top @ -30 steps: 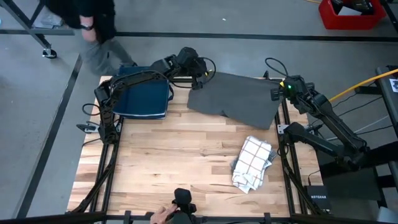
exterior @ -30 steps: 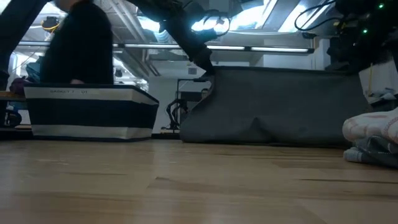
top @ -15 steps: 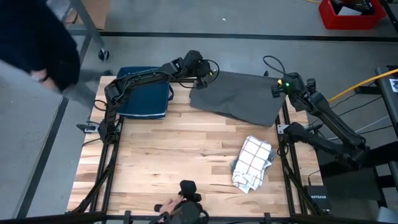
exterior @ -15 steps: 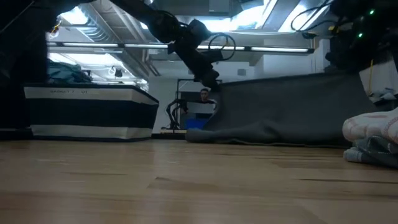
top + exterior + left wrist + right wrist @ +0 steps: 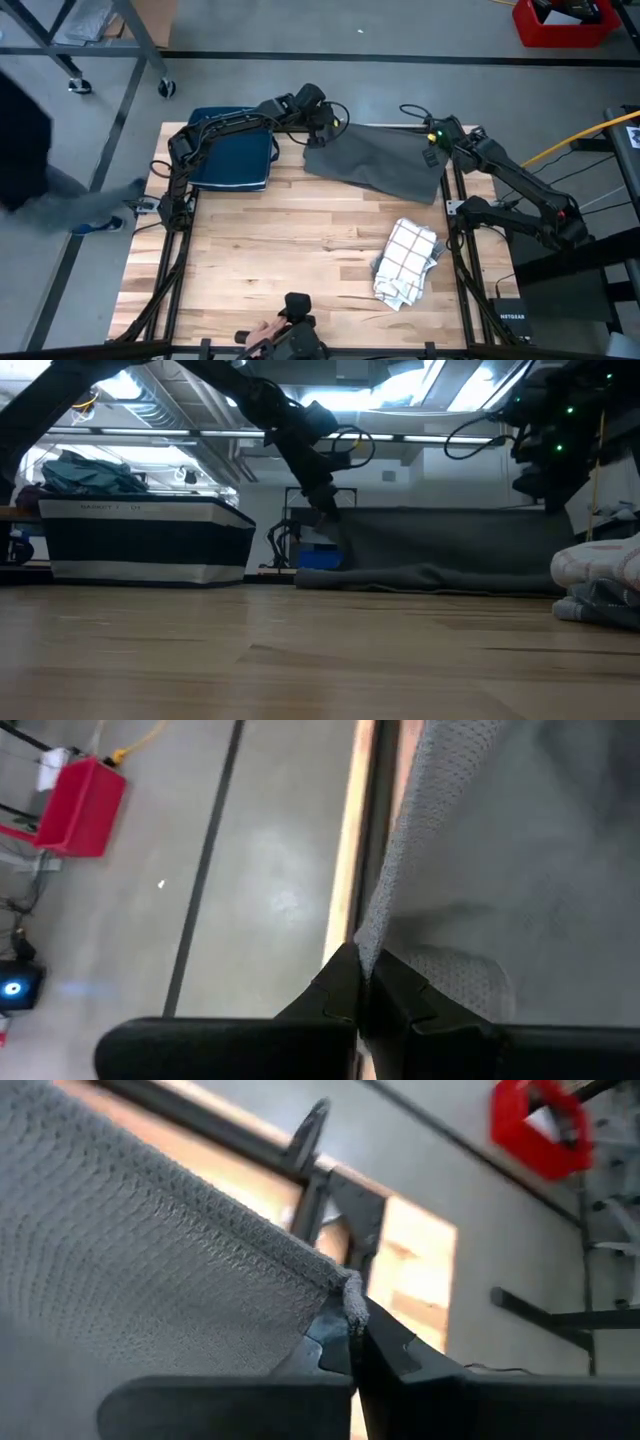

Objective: Fold towel
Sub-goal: Fold the gray towel

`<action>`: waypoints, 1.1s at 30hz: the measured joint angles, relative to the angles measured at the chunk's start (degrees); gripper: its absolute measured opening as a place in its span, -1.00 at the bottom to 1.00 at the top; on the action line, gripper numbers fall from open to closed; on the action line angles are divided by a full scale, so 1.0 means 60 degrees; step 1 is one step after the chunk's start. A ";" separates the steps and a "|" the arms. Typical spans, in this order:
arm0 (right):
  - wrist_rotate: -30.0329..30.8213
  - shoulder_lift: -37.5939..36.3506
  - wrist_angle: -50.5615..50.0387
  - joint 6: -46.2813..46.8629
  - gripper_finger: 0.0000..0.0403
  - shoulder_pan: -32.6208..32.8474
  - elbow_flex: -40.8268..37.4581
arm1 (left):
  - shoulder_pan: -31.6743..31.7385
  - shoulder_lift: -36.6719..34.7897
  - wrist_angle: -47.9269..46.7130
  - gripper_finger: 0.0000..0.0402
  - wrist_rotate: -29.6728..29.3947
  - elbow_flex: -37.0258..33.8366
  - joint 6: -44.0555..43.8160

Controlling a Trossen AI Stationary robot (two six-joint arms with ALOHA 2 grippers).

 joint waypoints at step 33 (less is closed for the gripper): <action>0.0519 0.0094 0.0432 0.1306 -0.99 0.0004 0.0450 | -0.0342 -0.0617 -0.0598 -1.00 -0.1143 0.0379 0.0824</action>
